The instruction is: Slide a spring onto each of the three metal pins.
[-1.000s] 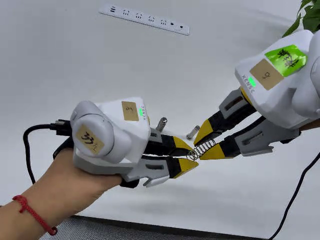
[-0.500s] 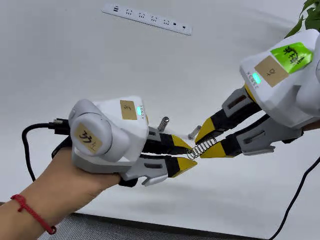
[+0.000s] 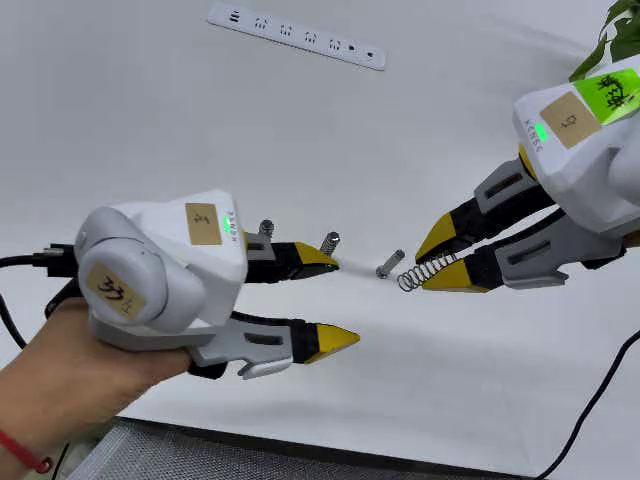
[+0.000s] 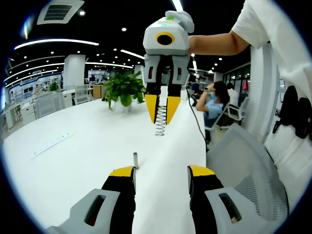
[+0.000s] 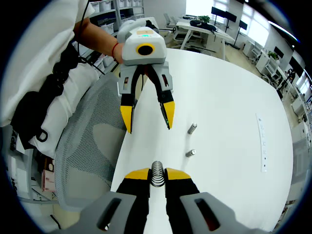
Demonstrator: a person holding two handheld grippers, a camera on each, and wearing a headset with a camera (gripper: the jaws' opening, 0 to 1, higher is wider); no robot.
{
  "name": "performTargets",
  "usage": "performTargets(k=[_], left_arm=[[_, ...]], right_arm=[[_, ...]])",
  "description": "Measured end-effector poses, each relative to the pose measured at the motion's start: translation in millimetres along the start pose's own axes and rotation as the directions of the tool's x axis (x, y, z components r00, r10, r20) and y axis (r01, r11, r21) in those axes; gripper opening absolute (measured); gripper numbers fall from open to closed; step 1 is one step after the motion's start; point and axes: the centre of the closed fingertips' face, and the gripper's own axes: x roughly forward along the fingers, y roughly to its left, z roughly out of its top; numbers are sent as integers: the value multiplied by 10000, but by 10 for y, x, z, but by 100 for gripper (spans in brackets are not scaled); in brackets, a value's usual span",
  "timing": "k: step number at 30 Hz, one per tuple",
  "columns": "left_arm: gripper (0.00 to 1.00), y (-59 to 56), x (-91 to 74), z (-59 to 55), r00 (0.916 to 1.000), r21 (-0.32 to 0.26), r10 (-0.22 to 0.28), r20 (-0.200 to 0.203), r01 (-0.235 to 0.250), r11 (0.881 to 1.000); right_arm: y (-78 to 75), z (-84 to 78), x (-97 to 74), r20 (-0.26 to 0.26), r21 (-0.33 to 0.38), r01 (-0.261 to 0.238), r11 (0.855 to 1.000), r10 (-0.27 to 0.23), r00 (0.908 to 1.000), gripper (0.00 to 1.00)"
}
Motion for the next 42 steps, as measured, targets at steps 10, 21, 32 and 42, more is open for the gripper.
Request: performTargets(k=[10,21,32,42], left_arm=[[64,308,-288,-152,9957,-440,927,-38,-927,9947],[86,537,-413,-357,9905,-784,1361,-197,-1372,9874],[92,618,-478,-439,9858,-1101,1677,-118,-1679,9796],[92,622,-496,-477,9847,-1240,1739,-62,-1733,9770]], right_arm=[[-354,-310,72,-926,753,977,9924,-906,9916,12],[-562,-511,302,-1519,1222,1201,9852,-1010,9832,12],[-662,-618,524,-1952,1417,1077,9840,-788,9776,12],[-667,-671,637,-2197,1418,900,9858,-573,9739,12]])
